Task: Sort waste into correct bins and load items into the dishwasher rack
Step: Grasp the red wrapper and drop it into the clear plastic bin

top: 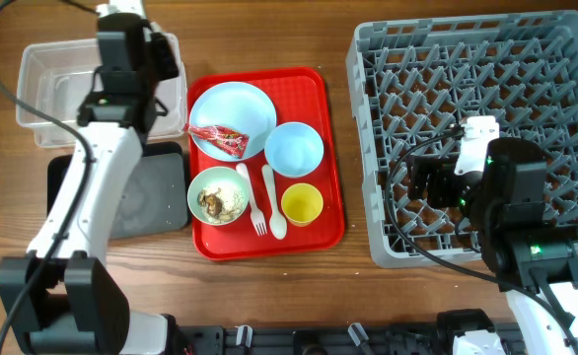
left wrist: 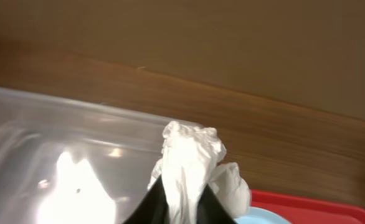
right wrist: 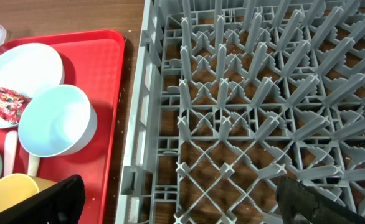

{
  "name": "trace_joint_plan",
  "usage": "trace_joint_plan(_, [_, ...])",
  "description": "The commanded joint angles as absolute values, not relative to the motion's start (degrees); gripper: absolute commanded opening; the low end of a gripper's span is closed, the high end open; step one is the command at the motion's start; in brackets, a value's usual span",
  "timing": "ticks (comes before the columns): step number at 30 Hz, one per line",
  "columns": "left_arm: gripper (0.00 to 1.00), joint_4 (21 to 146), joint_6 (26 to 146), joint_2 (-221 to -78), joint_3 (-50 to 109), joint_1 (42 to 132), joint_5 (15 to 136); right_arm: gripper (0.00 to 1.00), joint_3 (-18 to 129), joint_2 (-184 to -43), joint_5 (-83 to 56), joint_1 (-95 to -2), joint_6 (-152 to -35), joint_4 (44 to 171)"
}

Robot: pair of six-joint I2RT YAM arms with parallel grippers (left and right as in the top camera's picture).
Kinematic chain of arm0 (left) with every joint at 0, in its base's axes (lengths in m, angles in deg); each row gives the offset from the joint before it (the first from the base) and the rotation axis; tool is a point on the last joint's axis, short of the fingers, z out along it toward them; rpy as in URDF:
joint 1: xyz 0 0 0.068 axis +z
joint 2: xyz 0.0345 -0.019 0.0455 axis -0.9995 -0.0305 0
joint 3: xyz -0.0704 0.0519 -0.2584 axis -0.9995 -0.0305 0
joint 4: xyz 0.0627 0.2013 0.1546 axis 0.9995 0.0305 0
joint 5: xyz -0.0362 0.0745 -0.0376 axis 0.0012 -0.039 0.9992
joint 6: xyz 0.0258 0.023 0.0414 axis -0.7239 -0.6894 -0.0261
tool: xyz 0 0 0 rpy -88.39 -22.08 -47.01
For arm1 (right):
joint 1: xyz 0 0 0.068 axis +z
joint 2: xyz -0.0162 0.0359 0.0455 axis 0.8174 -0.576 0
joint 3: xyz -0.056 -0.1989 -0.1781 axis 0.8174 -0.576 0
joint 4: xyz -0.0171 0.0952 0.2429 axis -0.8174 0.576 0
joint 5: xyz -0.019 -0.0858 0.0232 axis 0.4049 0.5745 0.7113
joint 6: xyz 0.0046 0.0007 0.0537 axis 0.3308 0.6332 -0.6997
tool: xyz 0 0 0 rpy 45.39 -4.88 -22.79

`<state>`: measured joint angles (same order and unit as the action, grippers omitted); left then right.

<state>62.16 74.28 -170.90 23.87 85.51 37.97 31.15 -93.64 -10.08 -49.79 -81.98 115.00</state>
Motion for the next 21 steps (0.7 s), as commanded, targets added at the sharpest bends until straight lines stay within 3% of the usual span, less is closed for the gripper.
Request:
trace_joint_plan(1, [0.41, 63.6, 74.6, -174.1, 23.6, 91.1, 36.1, 1.00, 32.6, -93.6, -10.0, -50.0, -81.0, 114.9])
trace_joint_plan(3, [0.83, 64.8, 74.6, -174.5, 23.6, 91.4, 36.8, 1.00, 32.6, -93.6, -10.0, -50.0, -81.0, 114.9])
trace_joint_plan(5, [1.00, 67.9, 77.9, -172.9, 23.6, 89.2, 40.5, 1.00, 32.6, -93.6, -10.0, -50.0, -81.0, 114.9])
trace_joint_plan(11, [1.00, 89.5, 107.9, -175.9, 23.6, 73.5, 41.2, 1.00, 32.6, -93.6, -10.0, -50.0, -81.0, 114.9])
trace_joint_plan(21, [0.99, 84.0, 110.5, -187.5, 23.6, 70.1, 36.0, 1.00, 32.6, -93.6, -10.4, -50.0, -81.0, 114.9])
